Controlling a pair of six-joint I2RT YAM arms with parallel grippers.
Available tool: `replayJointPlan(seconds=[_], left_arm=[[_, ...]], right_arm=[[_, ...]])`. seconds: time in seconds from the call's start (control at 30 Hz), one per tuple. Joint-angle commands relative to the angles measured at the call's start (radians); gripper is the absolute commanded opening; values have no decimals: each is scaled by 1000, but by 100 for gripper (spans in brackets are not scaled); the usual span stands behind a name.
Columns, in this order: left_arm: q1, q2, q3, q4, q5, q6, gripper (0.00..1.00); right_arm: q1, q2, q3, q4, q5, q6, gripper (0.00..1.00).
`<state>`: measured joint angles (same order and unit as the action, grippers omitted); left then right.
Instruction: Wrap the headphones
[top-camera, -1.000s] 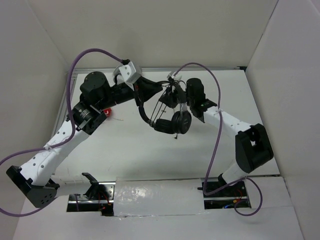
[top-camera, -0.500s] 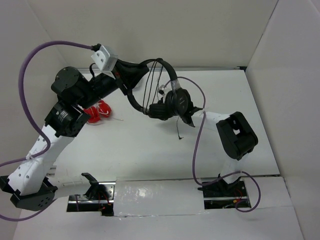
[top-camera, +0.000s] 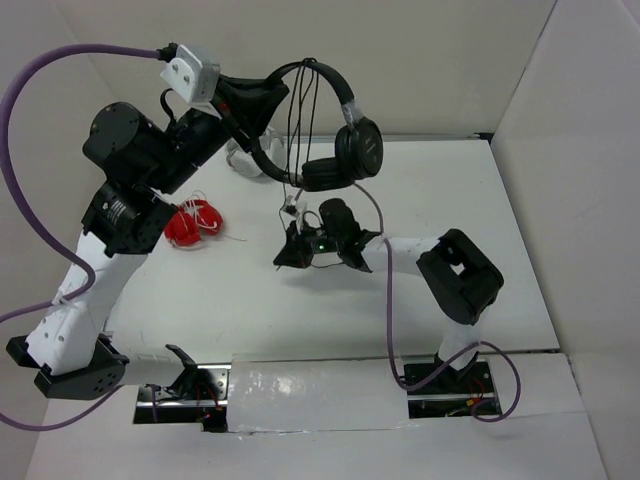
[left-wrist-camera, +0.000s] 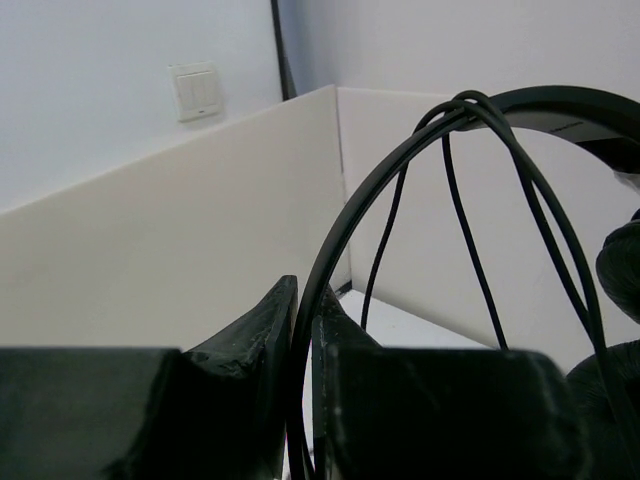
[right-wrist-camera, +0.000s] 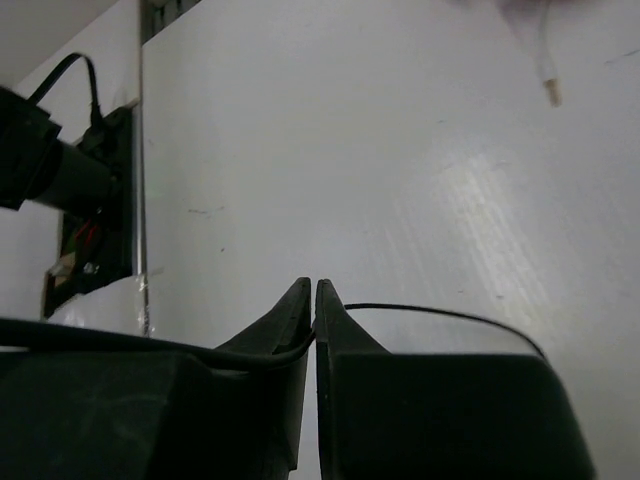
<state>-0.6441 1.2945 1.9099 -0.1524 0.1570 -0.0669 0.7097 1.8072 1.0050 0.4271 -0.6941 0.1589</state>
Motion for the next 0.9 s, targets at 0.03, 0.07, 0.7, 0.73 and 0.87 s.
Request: replayJointPlan(seconds=[0.03,0.07,0.7,0.73,0.87], left_arm=[[-3,14,64,77,-85,36,0],[-3,15,61,82,-118,50,0],[277,295,8,162,-438,78,0],[317,320,-3,156,-438,26,0],[408,396,3,85,-424,-40,0]], right_arm=[[48,-3,-52,81,-64,11,11],[54,-20,-87,97,-62,19,7],[247,-612,-500,-177,583,102,0],[252,-661,-505,-224,638,109,0],[267,-759,-499,-332,723,111,0]])
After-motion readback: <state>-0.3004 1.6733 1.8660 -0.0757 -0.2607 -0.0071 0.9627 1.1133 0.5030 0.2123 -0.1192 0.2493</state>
